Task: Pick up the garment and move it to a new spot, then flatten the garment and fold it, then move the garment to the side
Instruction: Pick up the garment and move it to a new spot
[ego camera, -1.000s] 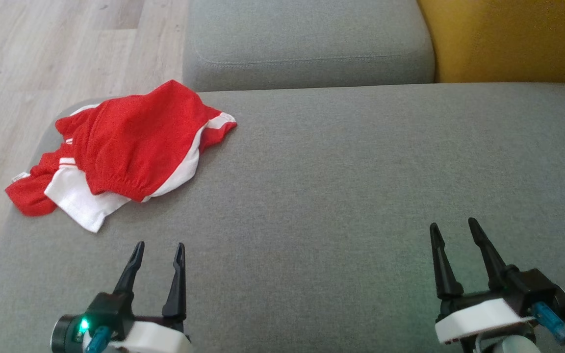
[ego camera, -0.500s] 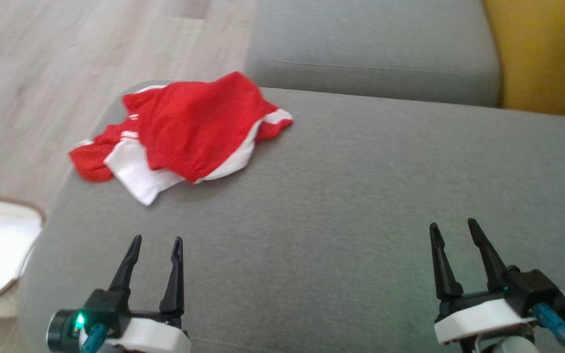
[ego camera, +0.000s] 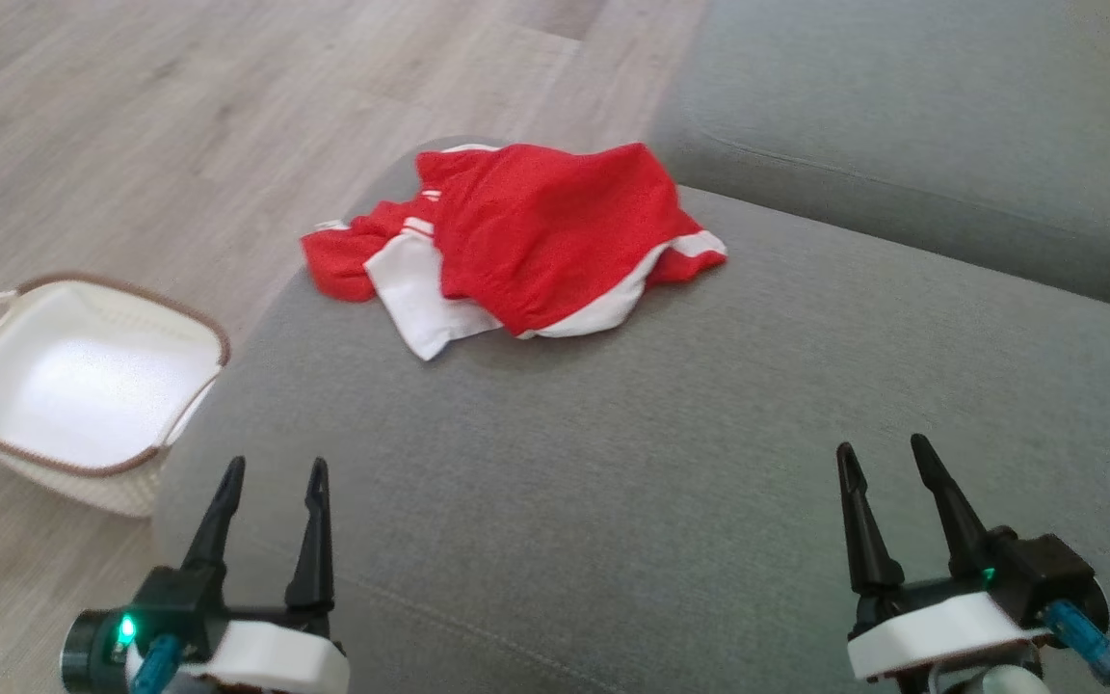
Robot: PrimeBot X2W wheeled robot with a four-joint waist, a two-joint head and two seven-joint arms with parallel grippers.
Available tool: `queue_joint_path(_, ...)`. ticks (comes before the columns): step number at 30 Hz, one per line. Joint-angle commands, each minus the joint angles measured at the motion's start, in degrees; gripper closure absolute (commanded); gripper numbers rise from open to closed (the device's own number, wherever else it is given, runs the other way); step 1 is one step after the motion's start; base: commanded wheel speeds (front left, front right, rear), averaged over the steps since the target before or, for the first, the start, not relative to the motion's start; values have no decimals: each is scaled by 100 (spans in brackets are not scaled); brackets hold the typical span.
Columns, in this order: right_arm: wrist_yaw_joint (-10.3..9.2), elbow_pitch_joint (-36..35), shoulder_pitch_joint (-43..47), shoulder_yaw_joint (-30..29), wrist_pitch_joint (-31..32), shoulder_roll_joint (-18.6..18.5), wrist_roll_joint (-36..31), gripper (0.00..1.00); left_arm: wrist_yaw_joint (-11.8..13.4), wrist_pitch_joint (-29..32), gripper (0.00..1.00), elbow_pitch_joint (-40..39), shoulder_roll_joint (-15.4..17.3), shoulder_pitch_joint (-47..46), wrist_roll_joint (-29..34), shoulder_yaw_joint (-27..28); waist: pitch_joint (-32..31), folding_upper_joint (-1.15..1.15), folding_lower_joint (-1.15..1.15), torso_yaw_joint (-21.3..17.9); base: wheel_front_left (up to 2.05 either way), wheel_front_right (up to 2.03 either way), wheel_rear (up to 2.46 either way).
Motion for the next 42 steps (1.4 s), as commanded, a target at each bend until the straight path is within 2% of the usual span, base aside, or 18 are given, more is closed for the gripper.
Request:
queue_joint_path(1,-4,-173,-200,125,-63,-60,23,0,16,-70,0,-193,44,-245,56,217,-7,0,0,192,0,0,0)
queue_joint_path(5,-4,-164,-254,187,-63,-60,35,0,30,-70,0,-203,61,-237,45,274,43,0,0,350,0,0,0)
queue_joint_path(13,-4,-124,-376,254,-63,-60,15,0,70,-70,0,-263,48,-203,32,352,140,0,0,425,0,0,0)
queue_joint_path(25,-4,-167,-331,125,-63,-60,-30,0,-105,-70,0,-129,130,-530,123,205,276,0,0,167,0,0,0)
queue_joint_path(32,-4,-248,-525,96,-63,-60,-163,0,-483,146,0,182,396,-1808,222,-12,711,0,0,-256,0,0,0)
queue_joint_path(39,-4,-370,-1004,179,-63,-60,-351,0,-816,893,0,869,944,-3488,171,-319,1473,0,0,-929,0,0,0)
queue_joint_path(42,-4,-428,-1217,229,-63,-60,-395,0,-864,1191,0,1155,1092,-4112,-128,-435,1819,0,0,-1222,0,0,0)
